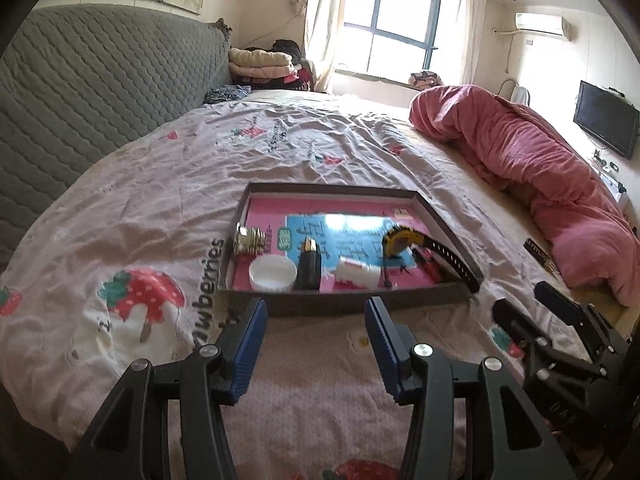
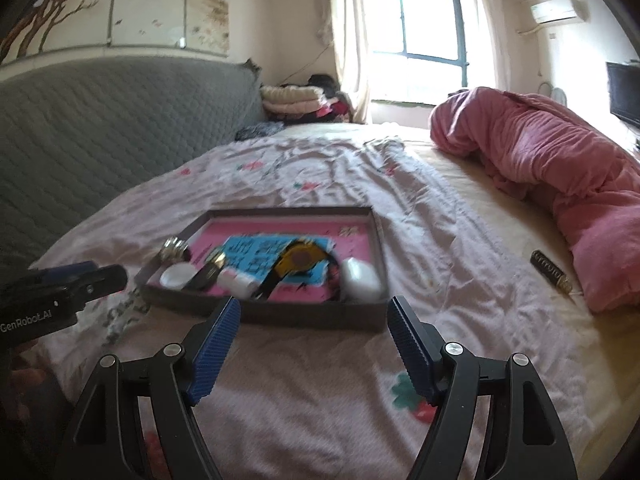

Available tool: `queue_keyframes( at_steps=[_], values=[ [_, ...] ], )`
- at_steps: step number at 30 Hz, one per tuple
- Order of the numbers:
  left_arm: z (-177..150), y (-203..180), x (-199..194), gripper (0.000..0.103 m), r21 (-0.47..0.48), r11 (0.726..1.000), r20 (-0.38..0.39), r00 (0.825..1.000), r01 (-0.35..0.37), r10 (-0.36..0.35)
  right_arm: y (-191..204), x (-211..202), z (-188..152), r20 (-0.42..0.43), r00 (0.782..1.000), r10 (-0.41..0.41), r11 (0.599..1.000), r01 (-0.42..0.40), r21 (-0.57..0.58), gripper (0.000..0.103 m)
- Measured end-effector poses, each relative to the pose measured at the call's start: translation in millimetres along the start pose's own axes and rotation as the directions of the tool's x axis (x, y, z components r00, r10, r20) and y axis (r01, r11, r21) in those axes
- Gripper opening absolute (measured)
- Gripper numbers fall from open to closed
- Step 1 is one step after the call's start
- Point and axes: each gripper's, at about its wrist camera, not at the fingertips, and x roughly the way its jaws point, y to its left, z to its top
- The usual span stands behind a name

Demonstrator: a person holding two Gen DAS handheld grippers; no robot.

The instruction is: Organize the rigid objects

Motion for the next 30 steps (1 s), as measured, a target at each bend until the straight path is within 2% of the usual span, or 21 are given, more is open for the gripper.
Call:
queue_keyframes(
  at_steps=[5,10,14,30],
  values=[
    [-15,6,7,0.051,-0.036,0.999,-0.048,0.999,-0.026,0.024,17,-1,-14,-0.044,0.999,-0.021,1.000,0.019,-0.024,0.077],
    [-26,14,10,0.051,-0.038,0.995,-0.071,0.994,-0.087,0.084,23,2,-26,-0.091,0.995,-0.029,0.999,0.027,-0.026,0.077],
    [-31,15,7,0.051,-0.047,0.996,-0.102,0.992,-0.073,0.068,22,-2,-30,-0.096,0.995,-0.023,1.000,0.023,0.000,0.077],
    [-42,6,10,0.051,-0.024,0.998,-0.119,0.991,-0.062,0.059,25,2,-34,-0.110,0.994,-0.012,1.000,0.012,0.000,0.077]
  ],
)
